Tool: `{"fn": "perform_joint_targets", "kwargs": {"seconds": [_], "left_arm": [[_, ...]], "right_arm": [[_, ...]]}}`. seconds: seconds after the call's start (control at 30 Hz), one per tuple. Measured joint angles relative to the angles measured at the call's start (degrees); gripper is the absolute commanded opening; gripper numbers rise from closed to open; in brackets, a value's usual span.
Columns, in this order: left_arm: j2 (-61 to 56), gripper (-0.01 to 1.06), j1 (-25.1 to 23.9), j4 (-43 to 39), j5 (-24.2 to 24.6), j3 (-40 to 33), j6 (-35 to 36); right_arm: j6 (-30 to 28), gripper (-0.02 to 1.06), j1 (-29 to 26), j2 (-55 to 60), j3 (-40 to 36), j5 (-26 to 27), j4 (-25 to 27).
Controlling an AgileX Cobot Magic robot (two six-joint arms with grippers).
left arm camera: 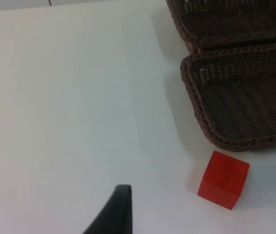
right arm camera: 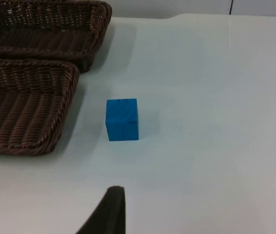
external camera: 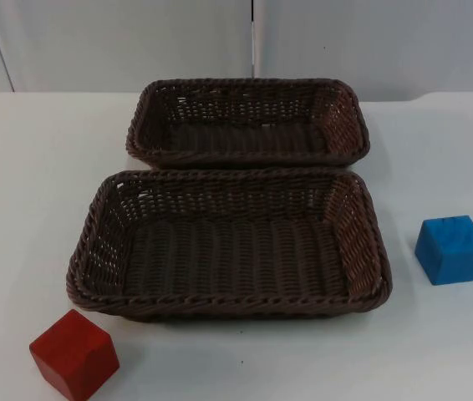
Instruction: Pick up one cube with the left hand and place it into the upper basket. Pick up one cube with the right hand and place it into the lower basket.
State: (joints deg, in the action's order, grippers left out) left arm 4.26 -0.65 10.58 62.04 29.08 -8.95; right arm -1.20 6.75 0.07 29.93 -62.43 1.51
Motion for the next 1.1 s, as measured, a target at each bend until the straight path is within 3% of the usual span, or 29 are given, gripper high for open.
{"fn": "perform_joint_targets", "kwargs": {"seconds": [0.7,1.1], "left_arm": [[1.72,1.05,0.00,0.11,-1.31,0.00,0.00],[14.10,1.02,0.00,4.30,-2.25,0.00,-2.87]], "right_arm": [[0.00,1.05,0.00,0.00,0.00,0.00,0.00],[0.00,1.05,0.00,0.00,0.00,0.00,0.00]]}}
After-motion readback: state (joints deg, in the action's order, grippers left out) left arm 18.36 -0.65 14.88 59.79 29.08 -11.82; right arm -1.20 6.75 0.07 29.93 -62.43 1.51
